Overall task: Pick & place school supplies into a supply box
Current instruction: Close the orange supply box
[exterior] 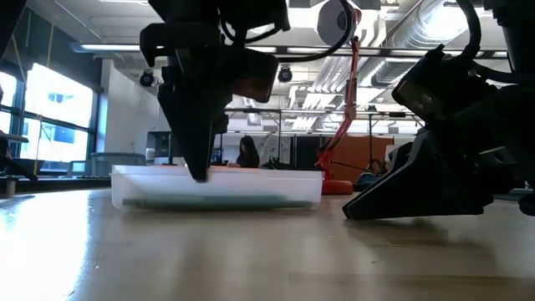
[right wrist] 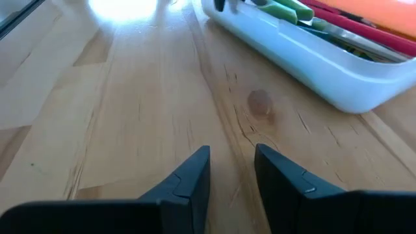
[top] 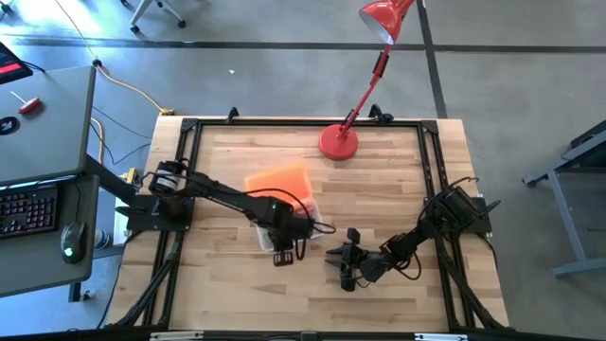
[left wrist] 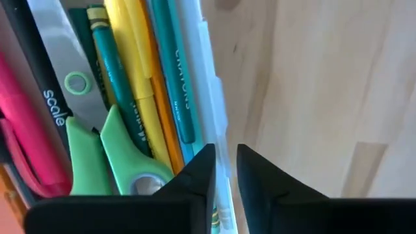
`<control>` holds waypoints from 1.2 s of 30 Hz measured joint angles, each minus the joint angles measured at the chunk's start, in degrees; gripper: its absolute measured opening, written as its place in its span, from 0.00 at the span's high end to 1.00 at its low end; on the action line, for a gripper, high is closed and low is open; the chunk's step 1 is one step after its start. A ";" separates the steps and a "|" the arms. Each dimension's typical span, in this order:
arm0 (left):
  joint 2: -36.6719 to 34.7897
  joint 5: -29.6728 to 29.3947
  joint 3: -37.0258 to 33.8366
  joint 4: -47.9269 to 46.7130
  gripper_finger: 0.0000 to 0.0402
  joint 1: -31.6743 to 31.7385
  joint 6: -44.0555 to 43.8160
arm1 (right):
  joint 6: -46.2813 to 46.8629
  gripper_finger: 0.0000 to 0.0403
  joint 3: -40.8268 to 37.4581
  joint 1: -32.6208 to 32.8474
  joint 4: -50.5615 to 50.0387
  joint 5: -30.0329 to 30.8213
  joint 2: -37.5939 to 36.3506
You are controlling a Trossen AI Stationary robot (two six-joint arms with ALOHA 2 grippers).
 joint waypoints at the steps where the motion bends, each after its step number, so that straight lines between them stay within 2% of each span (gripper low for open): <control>1: 0.00 -0.18 0.00 0.44 0.76 -0.21 -0.04 | 0.00 0.74 0.00 0.00 0.02 0.02 0.00; 7: 0.00 0.35 1.85 -0.63 0.72 0.11 -4.47 | -0.08 0.74 0.00 0.00 0.05 0.02 0.00; 11: -0.02 -0.40 7.43 -4.98 0.75 0.58 -4.36 | -0.08 0.74 0.00 0.02 0.09 0.48 0.00; 14: -0.02 -3.47 13.85 -11.09 0.79 0.86 -3.23 | 0.11 0.75 0.00 0.02 0.37 0.60 0.00; 17: -0.04 -11.05 21.50 -20.87 0.86 0.83 -4.30 | 1.29 0.77 -0.09 0.02 1.77 0.72 0.07; 22: -0.15 -31.45 30.15 -35.44 0.97 0.96 -7.11 | -1.17 0.88 0.03 -0.15 7.16 0.33 0.26; 24: -0.15 -34.32 32.15 -40.93 0.96 2.19 -8.17 | -2.50 0.95 0.82 -0.52 7.45 0.29 0.26; 26: -0.17 -34.51 32.81 -45.93 0.94 4.14 -9.89 | -3.67 0.98 2.07 -0.85 7.17 -0.18 0.26; 30: -1.30 -33.42 30.00 -44.92 0.95 10.29 -10.16 | -4.73 0.98 5.38 -1.57 5.88 -1.97 0.24; 32: -1.95 -33.45 28.13 -44.66 0.98 13.68 -10.08 | -6.31 0.99 7.24 -1.66 3.59 -2.89 0.22; 36: -1.66 -31.87 21.69 -42.01 0.96 21.07 -8.78 | -7.20 0.99 10.42 -2.10 -3.20 -4.30 0.17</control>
